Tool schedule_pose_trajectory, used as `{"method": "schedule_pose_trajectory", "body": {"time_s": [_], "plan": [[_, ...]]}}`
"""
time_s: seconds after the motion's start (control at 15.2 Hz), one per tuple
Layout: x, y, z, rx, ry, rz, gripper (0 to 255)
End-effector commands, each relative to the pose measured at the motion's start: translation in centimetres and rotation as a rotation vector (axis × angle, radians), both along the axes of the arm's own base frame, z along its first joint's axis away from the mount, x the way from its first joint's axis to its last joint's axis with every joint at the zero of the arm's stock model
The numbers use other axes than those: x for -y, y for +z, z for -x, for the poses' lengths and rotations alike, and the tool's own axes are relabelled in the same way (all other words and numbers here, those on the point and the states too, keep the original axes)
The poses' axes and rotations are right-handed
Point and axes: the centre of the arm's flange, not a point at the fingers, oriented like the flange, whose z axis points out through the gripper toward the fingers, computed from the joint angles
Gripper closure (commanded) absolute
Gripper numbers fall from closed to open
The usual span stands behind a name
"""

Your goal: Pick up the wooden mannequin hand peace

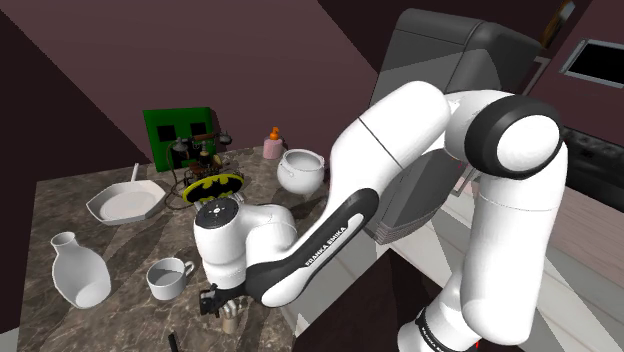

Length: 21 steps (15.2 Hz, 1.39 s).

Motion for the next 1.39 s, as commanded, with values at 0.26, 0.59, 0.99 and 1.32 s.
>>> {"method": "schedule_pose_trajectory", "body": {"time_s": [0.26,0.59,0.99,1.32], "plan": [[-0.1,-2.4,0.0,0.001,0.000,0.000,0],[-0.2,-2.4,0.1,0.001,0.000,0.000,255],[-0.1,-1.9,0.0,0.001,0.000,0.000,255],[-0.1,0.7,-0.1,0.001,0.000,0.000,255]]}}
